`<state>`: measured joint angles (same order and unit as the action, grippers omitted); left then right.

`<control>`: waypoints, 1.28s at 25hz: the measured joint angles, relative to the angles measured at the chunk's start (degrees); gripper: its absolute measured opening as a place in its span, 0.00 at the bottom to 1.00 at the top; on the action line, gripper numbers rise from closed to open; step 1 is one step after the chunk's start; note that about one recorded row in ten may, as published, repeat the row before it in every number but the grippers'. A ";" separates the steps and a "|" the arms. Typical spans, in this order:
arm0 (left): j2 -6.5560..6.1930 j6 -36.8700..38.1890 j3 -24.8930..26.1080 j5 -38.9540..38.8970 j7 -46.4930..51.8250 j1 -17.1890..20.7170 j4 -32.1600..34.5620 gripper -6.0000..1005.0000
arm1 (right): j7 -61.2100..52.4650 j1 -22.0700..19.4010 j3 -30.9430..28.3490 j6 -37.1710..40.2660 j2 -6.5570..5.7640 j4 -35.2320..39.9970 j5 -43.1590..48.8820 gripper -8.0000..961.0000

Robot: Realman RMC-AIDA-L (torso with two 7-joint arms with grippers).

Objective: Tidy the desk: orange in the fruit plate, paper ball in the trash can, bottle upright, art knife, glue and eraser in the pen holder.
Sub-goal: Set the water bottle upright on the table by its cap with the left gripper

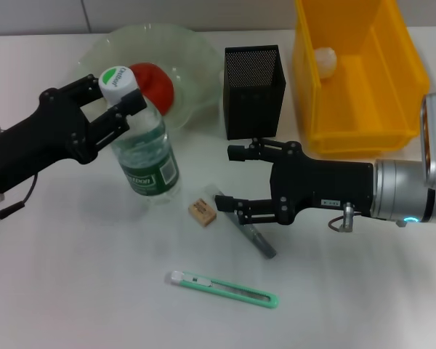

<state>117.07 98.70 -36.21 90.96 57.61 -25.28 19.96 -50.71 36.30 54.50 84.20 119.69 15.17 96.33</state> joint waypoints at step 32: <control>0.78 -13.07 9.09 -0.09 -10.84 2.17 0.00 0.47 | 0.51 -1.36 0.06 -5.62 0.20 -2.00 0.00 0.86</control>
<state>117.85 85.62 -27.12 90.87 46.77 -23.11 19.96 -50.19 34.94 54.56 78.58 119.89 13.17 96.33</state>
